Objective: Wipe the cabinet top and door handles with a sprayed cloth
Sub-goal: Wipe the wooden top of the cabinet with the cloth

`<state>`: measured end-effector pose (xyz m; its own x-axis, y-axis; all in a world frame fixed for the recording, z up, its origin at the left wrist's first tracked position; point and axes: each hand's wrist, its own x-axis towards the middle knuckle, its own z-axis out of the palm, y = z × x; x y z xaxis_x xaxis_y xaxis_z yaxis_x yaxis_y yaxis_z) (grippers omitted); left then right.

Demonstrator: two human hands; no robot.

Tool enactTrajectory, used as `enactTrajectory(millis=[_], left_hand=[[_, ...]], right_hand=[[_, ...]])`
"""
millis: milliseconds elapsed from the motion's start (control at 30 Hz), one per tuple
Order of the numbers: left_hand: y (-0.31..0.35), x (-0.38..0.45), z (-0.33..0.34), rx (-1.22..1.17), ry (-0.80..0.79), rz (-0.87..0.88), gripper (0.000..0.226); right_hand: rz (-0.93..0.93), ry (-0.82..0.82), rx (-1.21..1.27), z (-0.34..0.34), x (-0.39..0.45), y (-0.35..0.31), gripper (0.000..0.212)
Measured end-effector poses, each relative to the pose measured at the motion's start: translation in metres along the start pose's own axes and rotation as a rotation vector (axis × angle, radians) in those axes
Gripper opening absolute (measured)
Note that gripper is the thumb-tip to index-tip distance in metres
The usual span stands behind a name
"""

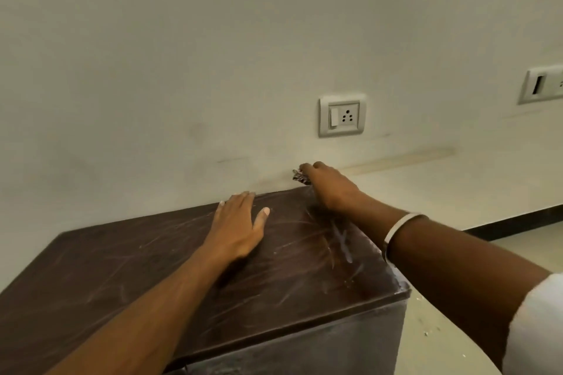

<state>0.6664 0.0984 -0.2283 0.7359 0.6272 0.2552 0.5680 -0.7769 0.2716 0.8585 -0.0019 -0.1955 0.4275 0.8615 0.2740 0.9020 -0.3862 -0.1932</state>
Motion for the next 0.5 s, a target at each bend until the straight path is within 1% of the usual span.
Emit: enactTrajectory(millis=[133,200,300,367,400,500], left_hand=[[-0.006,0.013,0.01,-0.005,-0.036,0.023,0.064],[-0.007,0.018,0.013,-0.004,-0.057,0.026,0.064],[-0.012,0.025,0.021,-0.016,-0.079,0.027,0.065],[-0.012,0.028,0.022,-0.017,-0.076,0.038,0.066],[-0.013,0.029,0.023,-0.021,-0.078,0.038,0.066],[-0.012,0.029,0.024,-0.035,-0.092,0.035,0.065]], right_hand=[[0.012,-0.06,-0.061,0.018,0.024,0.013,0.04],[0.004,-0.043,-0.07,0.026,0.031,0.015,0.039],[0.048,0.002,-0.011,0.034,0.048,0.019,0.035],[0.106,-0.019,0.041,0.033,0.052,0.022,0.03],[0.123,-0.049,0.063,0.034,0.054,0.022,0.033],[0.135,-0.151,0.127,0.027,0.054,0.027,0.05]])
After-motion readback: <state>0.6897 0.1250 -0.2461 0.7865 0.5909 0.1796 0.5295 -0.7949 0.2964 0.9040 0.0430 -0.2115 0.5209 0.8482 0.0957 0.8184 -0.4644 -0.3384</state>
